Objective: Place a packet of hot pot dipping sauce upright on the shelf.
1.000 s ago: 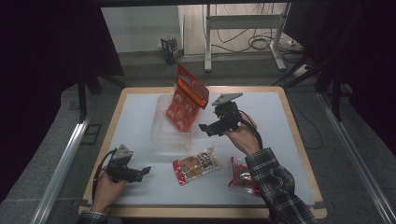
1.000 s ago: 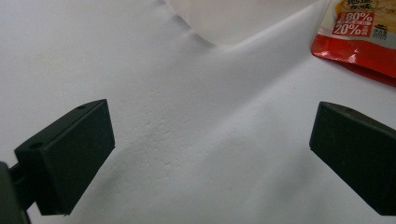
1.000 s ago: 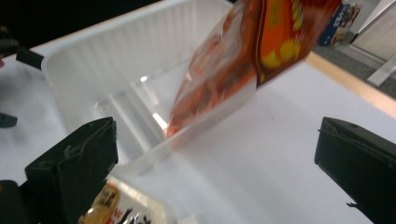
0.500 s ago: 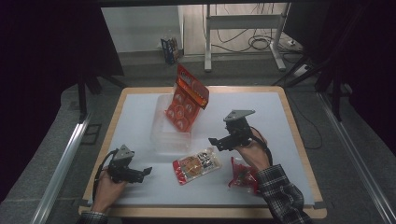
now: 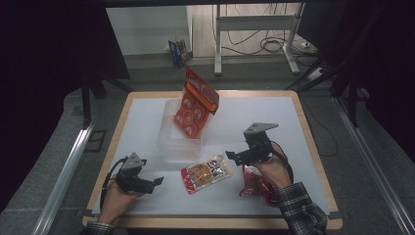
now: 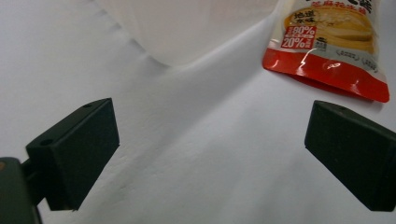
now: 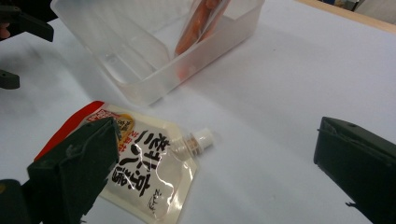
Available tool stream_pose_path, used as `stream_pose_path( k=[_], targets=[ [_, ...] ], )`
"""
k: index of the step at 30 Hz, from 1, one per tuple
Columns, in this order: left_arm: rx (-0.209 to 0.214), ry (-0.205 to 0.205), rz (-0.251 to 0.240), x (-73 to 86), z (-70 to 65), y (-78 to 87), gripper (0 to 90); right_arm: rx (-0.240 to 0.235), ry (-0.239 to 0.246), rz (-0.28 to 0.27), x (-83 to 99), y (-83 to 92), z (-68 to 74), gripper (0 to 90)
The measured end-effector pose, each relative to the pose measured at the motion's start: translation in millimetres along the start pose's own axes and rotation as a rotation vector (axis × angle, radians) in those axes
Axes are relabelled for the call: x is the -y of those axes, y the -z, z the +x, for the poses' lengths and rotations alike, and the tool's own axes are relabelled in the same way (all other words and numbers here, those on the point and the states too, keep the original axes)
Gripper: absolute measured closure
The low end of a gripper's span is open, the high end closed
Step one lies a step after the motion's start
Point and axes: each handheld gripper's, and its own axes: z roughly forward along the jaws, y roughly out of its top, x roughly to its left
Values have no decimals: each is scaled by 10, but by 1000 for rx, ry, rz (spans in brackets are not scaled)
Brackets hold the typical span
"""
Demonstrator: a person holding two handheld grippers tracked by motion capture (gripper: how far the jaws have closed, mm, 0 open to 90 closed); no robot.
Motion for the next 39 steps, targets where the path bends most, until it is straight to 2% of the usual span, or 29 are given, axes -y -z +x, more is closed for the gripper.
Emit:
stream_pose_path(
  k=[2, 8, 11, 15, 18, 22, 23, 25, 27, 28, 29, 33, 34, 35, 36, 37, 38, 39],
  targets=[
    [3, -8, -3, -8, -20, 0, 50, 4, -2, 8, 31, 17, 10, 0],
    [62, -16, -30, -47, -81, 6, 131, 31, -18, 32, 200, 105, 28, 5],
    [100, -10, -41, -79, -129, -11, 166, 49, -17, 38, 286, 173, 29, 23],
    [121, -10, -54, -107, -172, -27, 204, 75, 0, 49, 411, 279, 28, 30],
    [143, -10, -72, -144, -218, -42, 222, 89, 5, 47, 470, 332, 23, 36],
    [165, -31, -86, -212, -299, -82, 260, 115, 2, 28, 565, 432, 21, 45],
    [175, -38, -87, -232, -324, -100, 311, 131, 5, 23, 600, 472, 21, 48],
    [194, -53, -91, -277, -378, -143, 331, 141, 10, 23, 615, 488, 20, 47],
    [223, -70, -97, -354, -464, -217, 399, 169, 31, 24, 661, 524, 19, 47],
    [223, -70, -97, -354, -464, -217, 421, 169, 31, 24, 661, 524, 19, 47],
    [236, -85, -94, -407, -529, -268, 437, 176, 34, 26, 694, 545, 16, 47],
    [254, -108, -91, -477, -636, -337, 493, 180, 32, 32, 752, 574, 14, 47],
    [262, -120, -90, -500, -666, -358, 522, 181, 30, 37, 773, 581, 15, 47],
    [273, -129, -89, -522, -698, -377, 596, 180, 33, 44, 817, 596, 16, 47],
    [291, -136, -91, -546, -730, -401, 596, 180, 33, 44, 817, 596, 16, 47],
    [305, -140, -93, -569, -766, -426, 703, 183, 36, 55, 858, 614, 27, 47],
    [315, -147, -97, -593, -804, -452, 703, 183, 36, 55, 858, 614, 27, 47],
    [328, -157, -99, -618, -841, -480, 746, 186, 41, 57, 877, 623, 30, 47]
  ],
)
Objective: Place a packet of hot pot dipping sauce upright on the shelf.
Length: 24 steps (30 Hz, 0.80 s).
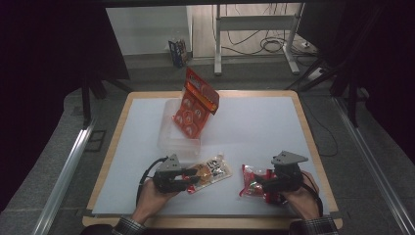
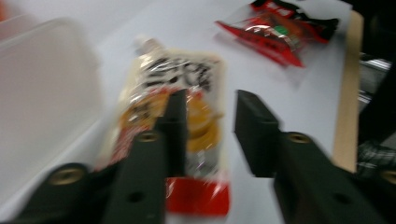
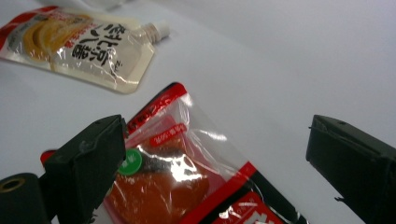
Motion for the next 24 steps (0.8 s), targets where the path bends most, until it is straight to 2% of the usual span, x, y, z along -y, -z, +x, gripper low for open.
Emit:
stream_pose_path(
  k=[1, 3, 6, 12, 17, 24],
  targets=[
    [22, -15, -4, -57, -46, -96, 854, -3, -5, 5, 35, 19, 5, 47],
    [36, -18, -3, -88, -65, -151, 898, 3, -6, 6, 70, 38, 4, 47],
    [72, -24, -1, -170, -125, -336, 899, 5, -14, 11, 102, 60, 1, 47],
    [92, -72, 23, -308, -248, -650, 899, 7, -40, 12, 189, 123, -23, 46],
    [104, -87, 20, -382, -303, -792, 899, 4, -59, 14, 252, 157, -34, 43],
    [101, -112, 33, -466, -370, -988, 898, 7, -57, 20, 276, 180, -23, 43]
  ],
)
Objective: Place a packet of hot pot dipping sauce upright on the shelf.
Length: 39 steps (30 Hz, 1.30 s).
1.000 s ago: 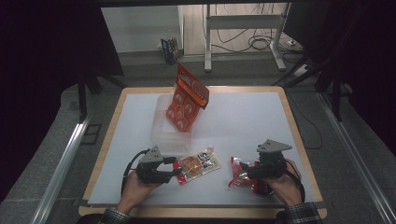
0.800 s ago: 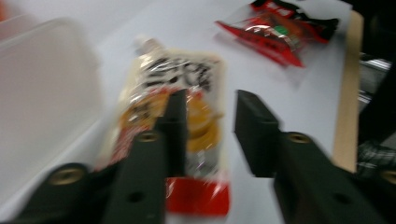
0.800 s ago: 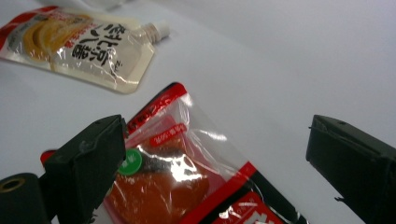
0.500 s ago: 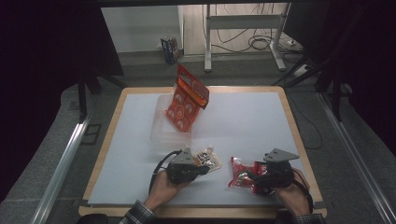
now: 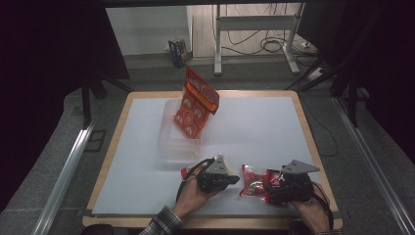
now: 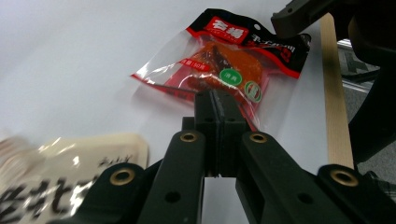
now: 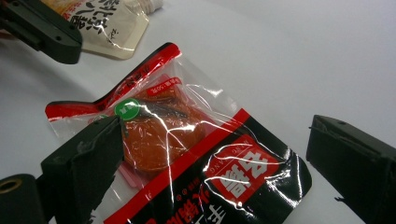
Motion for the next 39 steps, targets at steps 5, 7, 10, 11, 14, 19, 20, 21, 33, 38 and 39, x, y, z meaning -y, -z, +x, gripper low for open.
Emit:
stream_pose_path(
  k=[5, 7, 10, 11, 14, 19, 20, 21, 33, 38, 39],
  targets=[
    [0, -15, -6, -84, -9, -104, 898, 1, 8, 9, 26, -1, -8, 42],
    [1, -5, -16, -112, -23, -153, 898, 4, 2, 11, 35, -1, -18, 42],
    [5, -16, -1, -147, -33, -230, 896, 5, -1, 11, 44, 11, -19, 41],
    [5, -16, -1, -147, -33, -230, 897, 5, -1, 11, 44, 11, -19, 41],
    [-3, -17, 24, -143, -35, -294, 898, 2, 2, 16, 51, 15, -20, 41],
    [-1, 1, 59, -133, -22, -352, 899, 3, -2, 18, 59, 21, -25, 39],
    [-6, -2, 70, -127, -27, -364, 899, 5, -3, 17, 59, 29, -24, 39],
    [-13, -8, 84, -122, -28, -369, 899, 6, -3, 16, 61, 34, -25, 37],
    [-23, 19, 158, -39, 0, -342, 900, 1, -73, 10, 116, 116, -65, 26],
    [-28, 15, 167, -43, -6, -339, 900, -36, -118, 24, 122, 96, -50, 27],
    [-29, 14, 169, -46, -8, -340, 900, -48, -126, 32, 117, 85, -39, 26]
  ],
)
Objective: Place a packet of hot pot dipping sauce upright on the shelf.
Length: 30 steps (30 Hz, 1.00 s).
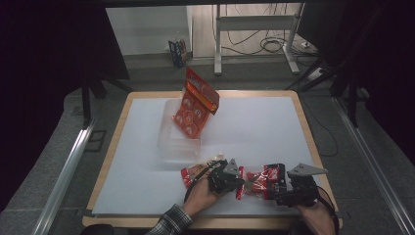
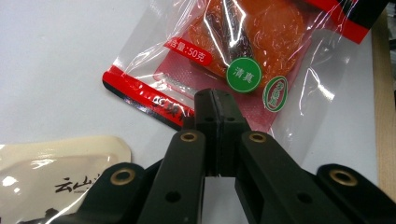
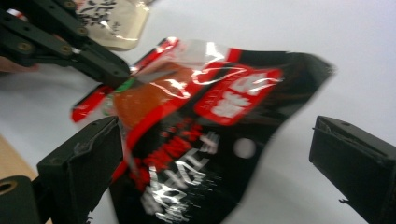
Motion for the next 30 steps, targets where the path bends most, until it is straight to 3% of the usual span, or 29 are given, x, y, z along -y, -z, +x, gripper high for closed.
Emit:
stream_pose_path(
  k=[4, 5, 10, 13, 17, 22, 23, 24, 27, 30],
  targets=[
    [4, 0, -1, 2, 7, 0, 900, -53, -31, 40, 1, -97, 47, 21],
    [9, 13, -10, 10, 10, -3, 900, -80, -57, 59, 1, -157, 55, 22],
    [11, 19, -15, 17, 11, -3, 900, -114, -76, 85, -18, -233, 63, 68],
    [14, 22, -12, 13, 15, -4, 900, -157, -83, 79, -89, -268, 98, 216],
    [15, 24, -11, 12, 18, -4, 900, -187, -87, 61, -157, -311, 134, 310],
    [16, 33, -18, 23, 18, -3, 900, -183, -101, 21, -222, -329, 135, 444],
    [14, 32, -23, 29, 15, -2, 900, -191, -134, 21, -233, -338, 117, 508],
    [14, 32, -23, 29, 15, -2, 900, -191, -134, 21, -233, -338, 117, 508],
    [20, 33, -19, 34, 21, 26, 899, -246, -207, 6, -253, -356, 75, 619],
    [3, 23, -28, 46, 36, 117, 841, -277, -214, -9, -271, -347, 66, 656]
  ],
)
